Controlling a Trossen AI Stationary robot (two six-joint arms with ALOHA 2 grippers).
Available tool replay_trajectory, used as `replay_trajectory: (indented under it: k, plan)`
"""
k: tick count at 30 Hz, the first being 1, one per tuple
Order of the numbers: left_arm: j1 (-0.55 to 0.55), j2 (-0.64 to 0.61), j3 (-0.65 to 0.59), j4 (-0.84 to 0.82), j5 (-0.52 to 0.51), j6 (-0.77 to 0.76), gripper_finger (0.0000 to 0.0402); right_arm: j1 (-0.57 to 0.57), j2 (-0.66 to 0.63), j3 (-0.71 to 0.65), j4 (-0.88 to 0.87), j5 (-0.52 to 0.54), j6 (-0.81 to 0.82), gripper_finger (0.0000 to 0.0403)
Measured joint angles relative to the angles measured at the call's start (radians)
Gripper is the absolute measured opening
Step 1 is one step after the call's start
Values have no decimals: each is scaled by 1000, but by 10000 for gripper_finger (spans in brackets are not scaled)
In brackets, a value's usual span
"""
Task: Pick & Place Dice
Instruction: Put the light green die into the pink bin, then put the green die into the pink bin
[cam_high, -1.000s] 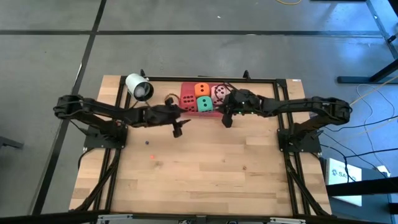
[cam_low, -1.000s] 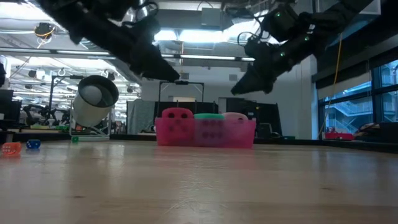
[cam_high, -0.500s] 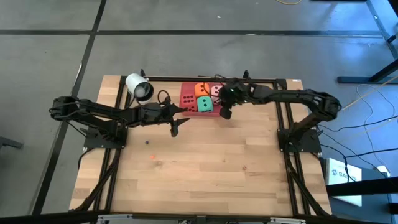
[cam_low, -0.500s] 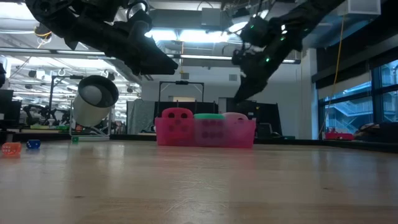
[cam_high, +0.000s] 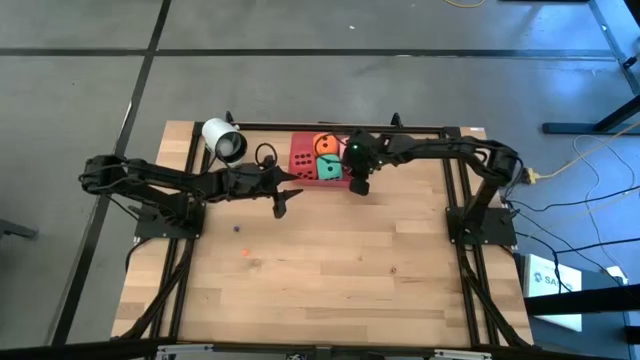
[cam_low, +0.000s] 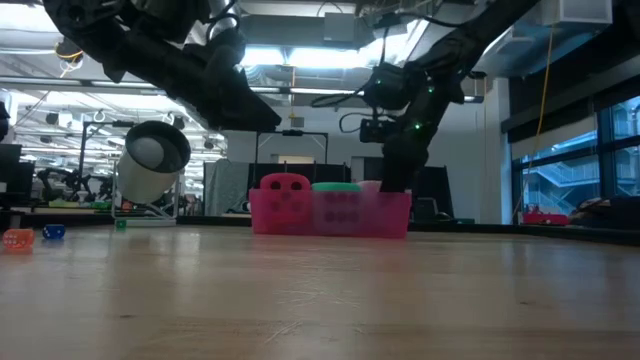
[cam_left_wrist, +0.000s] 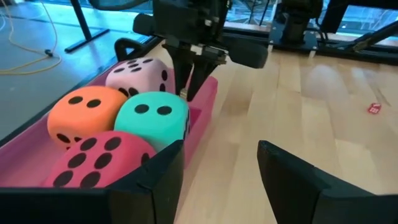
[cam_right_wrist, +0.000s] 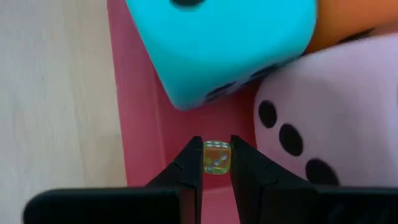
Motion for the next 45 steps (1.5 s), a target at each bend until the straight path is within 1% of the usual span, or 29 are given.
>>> replay_trajectory:
  k: [13,17,24,28,35,39,42,45]
  plan:
    - [1,0,0,-21,3,-1,198,6,24,5,-17,0,-9,52]
    - [1,0,0,-36,3,-5,195,10,31,6,-16,0,-8,61]
    - [1,0,0,-39,2,-16,196,12,58,5,-15,4,5,64]
    - [1,0,0,-51,-1,-16,194,12,59,5,-12,3,10,97]
    - [1,0,0,-59,-2,-17,196,12,57,6,-11,2,12,182]
    - [1,0,0,-59,-3,-16,194,13,57,43,-29,2,19,226]
    - [1,0,0,-62,-3,-12,194,13,57,87,-44,1,18,247]
    - [1,0,0,-86,-4,7,196,13,56,147,-63,0,16,258]
